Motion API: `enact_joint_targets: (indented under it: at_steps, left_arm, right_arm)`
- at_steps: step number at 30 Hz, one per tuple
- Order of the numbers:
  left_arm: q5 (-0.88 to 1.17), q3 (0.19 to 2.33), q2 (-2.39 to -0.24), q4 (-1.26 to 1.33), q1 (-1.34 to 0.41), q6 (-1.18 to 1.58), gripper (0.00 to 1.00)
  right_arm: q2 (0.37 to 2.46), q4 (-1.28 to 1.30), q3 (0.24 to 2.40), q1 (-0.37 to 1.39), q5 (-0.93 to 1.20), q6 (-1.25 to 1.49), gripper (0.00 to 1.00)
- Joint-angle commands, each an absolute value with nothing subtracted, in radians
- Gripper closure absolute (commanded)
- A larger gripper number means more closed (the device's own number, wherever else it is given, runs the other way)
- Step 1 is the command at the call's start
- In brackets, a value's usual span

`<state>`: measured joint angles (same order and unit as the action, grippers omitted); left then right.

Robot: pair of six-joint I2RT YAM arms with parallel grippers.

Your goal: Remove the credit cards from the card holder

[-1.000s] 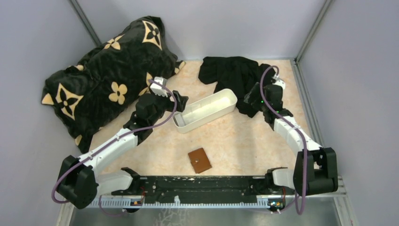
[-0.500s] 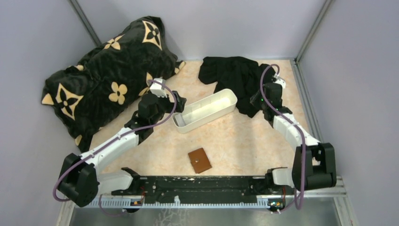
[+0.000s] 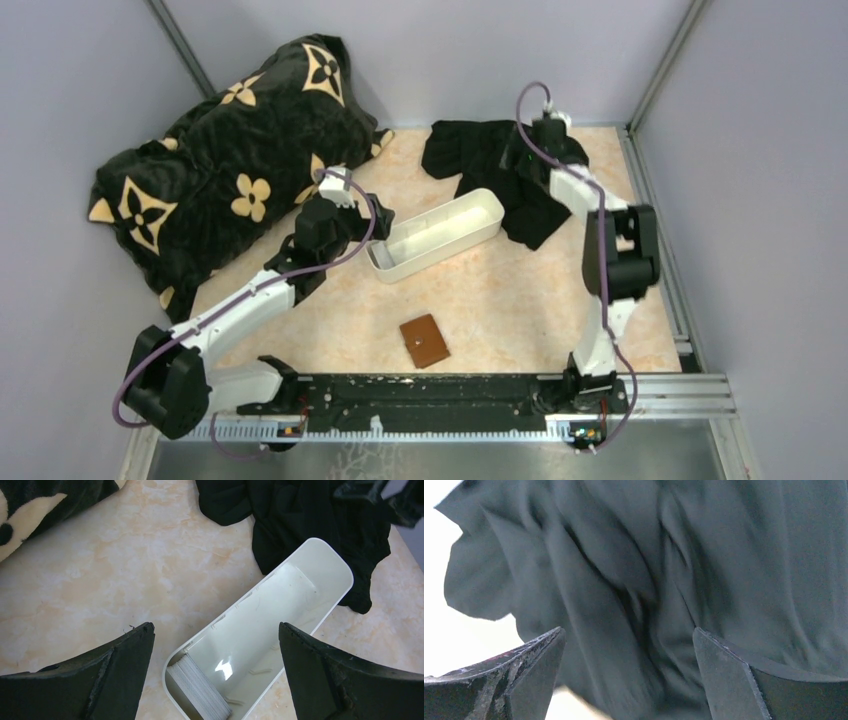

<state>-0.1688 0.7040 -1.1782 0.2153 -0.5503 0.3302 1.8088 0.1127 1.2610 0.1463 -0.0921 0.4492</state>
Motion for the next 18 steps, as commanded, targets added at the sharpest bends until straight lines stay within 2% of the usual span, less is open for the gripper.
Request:
enact_joint_targets:
  at_steps: [1,6,11,12,14,18]
  left_arm:
    - [-0.168,0.749,-1.174,0.179,-0.558,0.343,0.00]
    - [-0.214,0.733,-1.123,0.152,-0.560,0.325,0.00]
    - [-0.245,0.712,-1.075,0.129,-0.560,0.321,0.00]
    - [-0.245,0.706,-1.070,0.128,-0.560,0.321,0.00]
    - [-0.240,0.703,-1.070,0.127,-0.560,0.325,0.00]
    - [-0.226,0.713,-1.081,0.123,-0.560,0.329,0.00]
  right_arm:
    - [2.042,0.304,1.654,0.207,-0.257,0.291,0.01]
    - [2.286,0.411,1.878,0.223,-0.324,0.249,0.01]
    - [2.359,0.448,1.889,0.224,-0.382,0.263,0.01]
    - [2.367,0.477,1.899,0.224,-0.391,0.274,0.07]
    - [2.364,0.489,1.890,0.223,-0.408,0.281,0.31]
    - [2.314,0.506,1.861,0.208,-0.395,0.318,0.99]
